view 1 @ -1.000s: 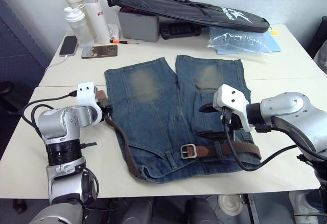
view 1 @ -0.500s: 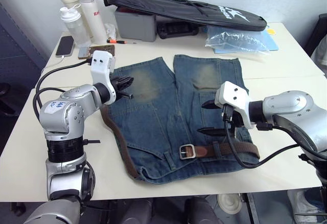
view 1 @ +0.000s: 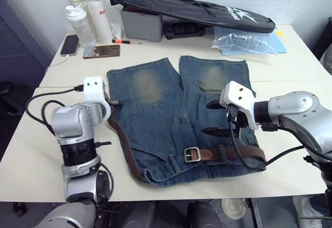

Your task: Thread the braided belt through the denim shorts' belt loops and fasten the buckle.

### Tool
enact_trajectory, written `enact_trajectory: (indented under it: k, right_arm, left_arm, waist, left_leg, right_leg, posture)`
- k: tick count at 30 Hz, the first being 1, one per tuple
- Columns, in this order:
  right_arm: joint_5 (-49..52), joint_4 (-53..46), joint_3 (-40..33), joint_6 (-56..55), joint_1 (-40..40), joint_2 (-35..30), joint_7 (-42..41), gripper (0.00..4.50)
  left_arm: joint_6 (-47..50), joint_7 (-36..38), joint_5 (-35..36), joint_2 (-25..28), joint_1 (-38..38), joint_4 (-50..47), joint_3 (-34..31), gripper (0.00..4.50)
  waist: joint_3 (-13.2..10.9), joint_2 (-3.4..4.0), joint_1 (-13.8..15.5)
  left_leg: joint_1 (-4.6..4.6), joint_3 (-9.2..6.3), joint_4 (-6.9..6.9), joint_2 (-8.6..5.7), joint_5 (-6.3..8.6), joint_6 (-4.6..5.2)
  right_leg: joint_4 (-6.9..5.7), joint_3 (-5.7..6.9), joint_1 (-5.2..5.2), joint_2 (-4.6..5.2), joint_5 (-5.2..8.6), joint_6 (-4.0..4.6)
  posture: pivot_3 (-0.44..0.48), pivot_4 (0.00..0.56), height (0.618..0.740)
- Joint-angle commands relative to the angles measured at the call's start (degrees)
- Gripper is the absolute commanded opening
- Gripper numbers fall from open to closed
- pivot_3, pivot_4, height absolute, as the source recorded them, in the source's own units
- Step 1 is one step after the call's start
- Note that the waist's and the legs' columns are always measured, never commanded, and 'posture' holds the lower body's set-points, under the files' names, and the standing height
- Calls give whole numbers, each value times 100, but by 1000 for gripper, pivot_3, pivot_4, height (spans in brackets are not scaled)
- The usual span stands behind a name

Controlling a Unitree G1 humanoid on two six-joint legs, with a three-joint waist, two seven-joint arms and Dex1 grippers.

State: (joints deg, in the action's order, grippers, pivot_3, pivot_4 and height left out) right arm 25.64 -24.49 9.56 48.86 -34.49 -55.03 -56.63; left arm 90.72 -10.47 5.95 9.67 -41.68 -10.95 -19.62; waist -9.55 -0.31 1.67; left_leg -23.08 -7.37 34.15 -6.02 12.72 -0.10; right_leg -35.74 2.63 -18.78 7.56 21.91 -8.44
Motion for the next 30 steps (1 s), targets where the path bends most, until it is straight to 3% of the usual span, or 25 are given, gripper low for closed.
enact_trajectory:
  k: [1, 9, 13, 16, 20, 24, 28, 30]
  right_arm:
    - [-72, -27, -59, -106, -158, 24, -29, 4480]
    - [-182, 11, -13, -183, -100, 49, -45, 4480]
    - [-222, 12, -4, -203, -75, 47, -46, 4480]
    - [-258, 12, 7, -221, -55, 47, -38, 4480]
    - [-288, 25, 11, -244, -46, 61, -29, 4480]
    - [-334, 47, 10, -284, -34, 65, -28, 4480]
    - [-392, 95, 24, -318, -61, 86, -42, 4480]
    - [-417, 115, 11, -336, -69, 97, -36, 4480]
  left_arm:
    - [170, -215, -309, -292, -149, -384, -133, 4436]
    - [178, -544, -851, -499, 1, -506, -396, 4436]
    - [178, -554, -1022, -597, 22, -578, -400, 3351]
    - [178, -577, -1164, -796, 110, -686, -427, 1793]
    - [178, -586, -1359, -754, 109, -709, -361, 71]
    - [105, -687, -1559, -608, -65, -786, -466, 26]
    - [-728, -560, -1411, -590, -271, -869, -505, 26]
    - [-1499, 351, -1010, -76, -91, -1067, 380, 26]
  waist:
    - [-1, -1, -5]
    - [-1, -2, -15]
    - [-1, -3, 1]
    - [-1, -3, 21]
    - [-1, -3, 23]
    - [-1, -3, -7]
    - [-2, -4, 3]
    - [-4, -9, 4]
  left_leg:
    - [0, 1, -1, 1, 0, 0]
    - [2, 15, -2, 12, 6, -11]
    - [2, 15, 3, 10, 7, -12]
    - [1, 15, 4, 9, 8, -13]
    - [2, 15, 4, 10, 8, -14]
    - [3, 16, 3, 15, 11, -19]
    - [2, 16, 4, 17, 13, -21]
    - [2, 17, 5, 17, 13, -22]
  right_leg:
    - [0, 0, 0, -1, 0, 0]
    - [3, 2, -2, -5, 0, 0]
    - [3, 2, -1, -4, 0, 1]
    - [6, 2, 1, -3, -1, 1]
    - [6, 2, 0, -5, -1, 1]
    - [5, 2, -1, -8, -1, 1]
    - [6, 4, -1, -10, -1, 2]
    - [7, 4, -1, -10, -2, 2]
  posture:
    - [0, 150, 738]
    - [0, 150, 738]
    - [0, 150, 738]
    - [0, 150, 738]
    - [0, 150, 738]
    - [0, 150, 738]
    - [0, 150, 738]
    - [0, 150, 738]
